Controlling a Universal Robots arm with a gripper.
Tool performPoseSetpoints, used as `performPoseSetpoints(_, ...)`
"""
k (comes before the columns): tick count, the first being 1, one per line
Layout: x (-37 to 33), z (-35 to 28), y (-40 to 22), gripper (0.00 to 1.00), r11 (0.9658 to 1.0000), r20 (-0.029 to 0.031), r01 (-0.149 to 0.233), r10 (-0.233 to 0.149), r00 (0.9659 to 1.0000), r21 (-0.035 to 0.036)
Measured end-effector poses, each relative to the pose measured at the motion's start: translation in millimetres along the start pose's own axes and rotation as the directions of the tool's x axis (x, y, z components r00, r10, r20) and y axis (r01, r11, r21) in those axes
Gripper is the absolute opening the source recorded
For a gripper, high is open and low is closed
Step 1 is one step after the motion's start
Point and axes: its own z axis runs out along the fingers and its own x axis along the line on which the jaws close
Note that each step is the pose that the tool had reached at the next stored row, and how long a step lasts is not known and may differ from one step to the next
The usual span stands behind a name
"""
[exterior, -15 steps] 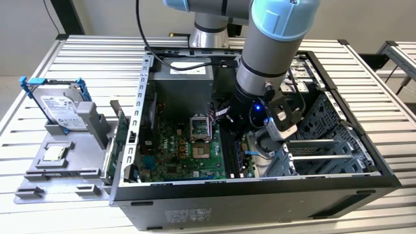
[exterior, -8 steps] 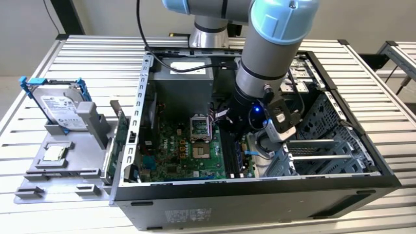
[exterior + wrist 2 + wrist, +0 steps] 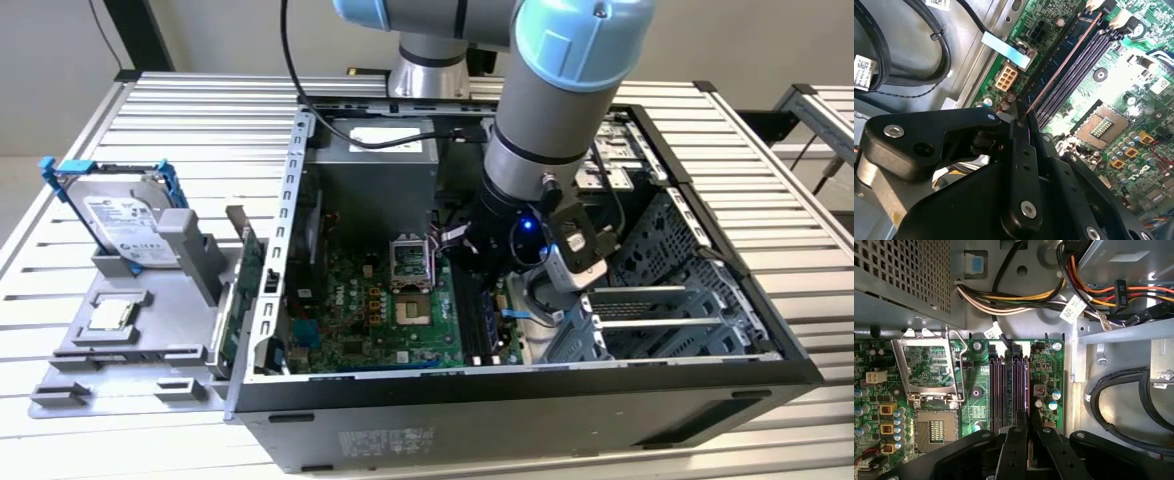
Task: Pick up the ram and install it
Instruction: 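Insert the ram into the slot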
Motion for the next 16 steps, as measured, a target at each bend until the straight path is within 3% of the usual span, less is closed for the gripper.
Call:
performPoseSetpoints(2,-0.1,0.3,0.1,0.00,1.0000,0.0000,0.000,0.000,1.0000,-0.0009)
performPoseSetpoints(3,0.0,0.6,0.1,1.00,1.0000,0.0000,0.000,0.000,1.0000,-0.0014)
performPoseSetpoints(6,0.0,-0.1,-0.1,1.00,1.0000,-0.0007,0.000,0.000,1.0000,-0.0002)
performPoseSetpoints(7,0.0,-2.9,0.0,1.00,1.0000,-0.0009,0.000,0.000,1.0000,-0.0002)
performPoseSetpoints(14,0.4,-34.6,1.0,1.00,1.0000,-0.0008,-0.002,0.002,1.0000,-0.0006)
performPoseSetpoints(16,0.4,-38.6,1.1,1.00,1.0000,-0.0006,-0.001,0.001,1.0000,-0.0006)
